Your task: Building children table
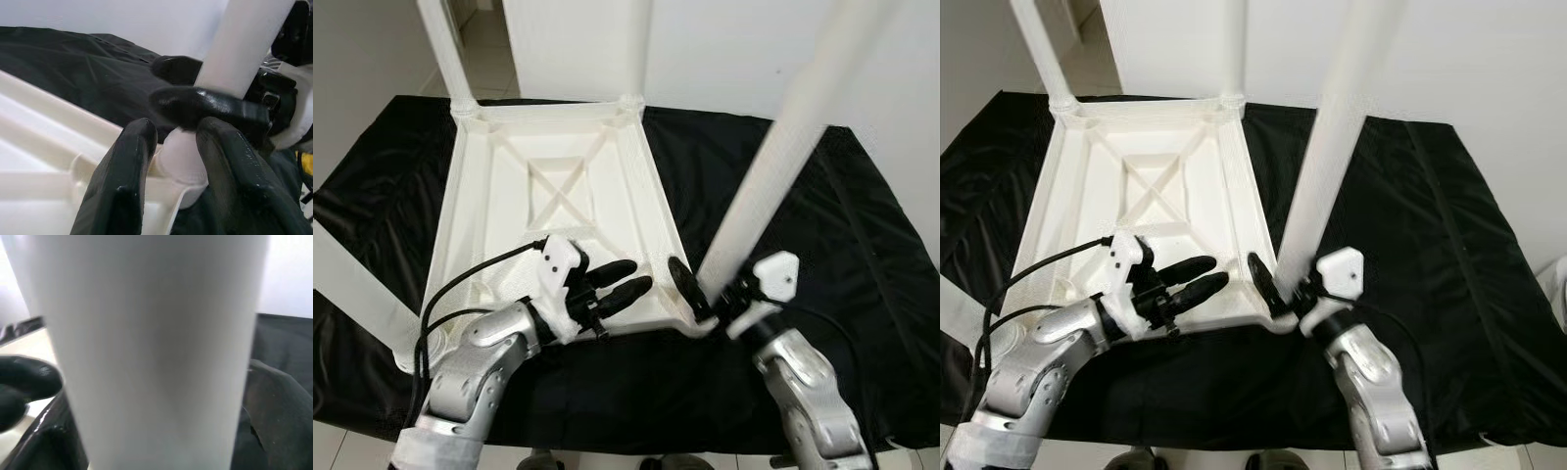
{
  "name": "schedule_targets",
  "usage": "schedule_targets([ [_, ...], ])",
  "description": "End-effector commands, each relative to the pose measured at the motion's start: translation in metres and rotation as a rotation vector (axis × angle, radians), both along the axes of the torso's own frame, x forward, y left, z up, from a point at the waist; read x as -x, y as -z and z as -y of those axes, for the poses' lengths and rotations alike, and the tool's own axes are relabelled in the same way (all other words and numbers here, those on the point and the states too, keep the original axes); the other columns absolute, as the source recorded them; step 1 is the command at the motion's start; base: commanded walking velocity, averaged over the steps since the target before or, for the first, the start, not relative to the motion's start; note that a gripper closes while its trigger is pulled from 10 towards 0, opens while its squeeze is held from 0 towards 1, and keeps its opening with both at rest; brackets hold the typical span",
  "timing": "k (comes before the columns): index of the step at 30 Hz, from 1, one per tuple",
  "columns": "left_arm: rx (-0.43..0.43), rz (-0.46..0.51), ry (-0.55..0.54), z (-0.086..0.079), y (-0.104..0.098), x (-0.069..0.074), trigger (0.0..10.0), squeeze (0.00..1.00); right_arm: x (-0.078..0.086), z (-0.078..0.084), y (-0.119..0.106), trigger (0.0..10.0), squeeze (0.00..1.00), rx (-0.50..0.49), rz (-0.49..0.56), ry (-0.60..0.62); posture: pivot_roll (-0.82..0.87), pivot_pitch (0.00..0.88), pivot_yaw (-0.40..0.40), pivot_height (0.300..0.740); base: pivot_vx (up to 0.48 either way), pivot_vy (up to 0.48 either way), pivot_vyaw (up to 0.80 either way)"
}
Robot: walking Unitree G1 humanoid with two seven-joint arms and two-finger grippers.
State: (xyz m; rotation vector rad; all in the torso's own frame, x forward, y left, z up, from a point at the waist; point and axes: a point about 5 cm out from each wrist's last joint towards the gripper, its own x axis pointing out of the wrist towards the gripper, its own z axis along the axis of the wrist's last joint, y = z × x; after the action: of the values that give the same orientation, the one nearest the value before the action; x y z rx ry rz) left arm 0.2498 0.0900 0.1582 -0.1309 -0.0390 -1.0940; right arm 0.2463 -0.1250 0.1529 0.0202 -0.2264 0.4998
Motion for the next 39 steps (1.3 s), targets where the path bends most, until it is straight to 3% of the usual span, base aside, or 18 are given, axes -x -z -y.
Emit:
schedule_targets([
  [1, -0.013, -0.021, 0.015, 0.002, 0.003, -0.002, 10.0, 0.0, -0.003, -0.005, -0.002, 10.0, 0.0, -0.003, 0.016, 0.004, 0.02, 0.073, -0.024, 0.74, 0.0, 0.0, 0.0],
  [6, -0.025, -0.032, 0.035, 0.006, 0.005, -0.002, 10.0, 0.0, -0.003, -0.004, 0.003, 10.0, 0.0, 0.0, 0.006, 0.024, 0.01, 0.074, -0.023, 0.74, 0.0, 0.0, 0.0],
  [10, -0.029, -0.065, 0.055, 0.009, 0.008, -0.003, 10.0, 0.0, 0.009, 0.016, 0.006, 10.0, 0.0, 0.011, -0.018, 0.086, -0.01, 0.071, -0.021, 0.74, 0.0, 0.0, 0.0],
  [19, -0.093, -0.078, 0.013, 0.009, 0.011, -0.012, 10.0, 0.0, 0.022, 0.028, 0.0, 10.0, 0.0, 0.053, -0.021, 0.046, -0.03, 0.062, -0.01, 0.74, 0.0, 0.0, 0.0],
  [22, -0.099, -0.013, -0.07, 0.0, 0.006, -0.021, 10.0, 0.0, 0.024, 0.036, -0.002, 10.0, 0.0, 0.137, -0.01, 0.032, -0.04, 0.047, 0.004, 0.74, 0.0, 0.0, 0.0],
  [24, -0.1, 0.017, -0.064, -0.004, 0.005, -0.022, 10.0, 0.0, 0.023, 0.04, 0.002, 10.0, 0.0, 0.161, -0.02, 0.043, -0.04, 0.044, 0.005, 0.74, 0.0, 0.0, 0.0],
  [31, -0.117, 0.033, -0.082, -0.009, 0.003, -0.026, 10.0, 0.0, 0.023, 0.04, 0.006, 10.0, 0.0, 0.16, -0.044, 0.037, -0.03, 0.035, 0.011, 0.74, 0.0, 0.0, 0.0],
  [32, -0.128, 0.056, -0.103, -0.013, 0.002, -0.029, 10.0, 0.0, 0.023, 0.04, 0.009, 5.8, 0.0, 0.157, -0.061, 0.026, -0.02, 0.038, 0.013, 0.74, 0.0, 0.0, 0.0],
  [33, -0.135, 0.064, -0.114, -0.016, 0.001, -0.031, 10.0, 0.0, 0.023, 0.039, 0.012, 2.8, 0.0, 0.15, -0.078, 0.015, -0.02, 0.037, 0.012, 0.74, 0.0, 0.0, 0.0],
  [34, -0.139, 0.065, -0.122, -0.017, 0.001, -0.033, 10.0, 0.0, 0.023, 0.038, 0.014, 0.7, 0.0, 0.145, -0.093, 0.004, -0.02, 0.037, 0.012, 0.74, 0.0, 0.0, 0.0],
  [35, -0.139, 0.065, -0.122, -0.017, 0.001, -0.033, 10.0, 0.0, 0.023, 0.038, 0.014, 0.7, 0.0, 0.145, -0.093, 0.004, -0.02, 0.037, 0.012, 0.74, 0.0, 0.0, 0.0],
  [36, -0.145, 0.073, -0.13, -0.018, 0.001, -0.034, 10.0, 0.0, 0.023, 0.037, 0.015, 0.0, 0.0, 0.137, -0.108, -0.009, -0.01, 0.036, 0.009, 0.74, 0.0, 0.0, 0.0],
  [39, -0.152, 0.09, -0.134, -0.017, 0.0, -0.034, 10.0, 0.0, 0.022, 0.034, 0.017, 0.0, 0.0, 0.128, -0.122, -0.016, -0.01, 0.034, 0.005, 0.74, 0.0, 0.0, 0.0],
])
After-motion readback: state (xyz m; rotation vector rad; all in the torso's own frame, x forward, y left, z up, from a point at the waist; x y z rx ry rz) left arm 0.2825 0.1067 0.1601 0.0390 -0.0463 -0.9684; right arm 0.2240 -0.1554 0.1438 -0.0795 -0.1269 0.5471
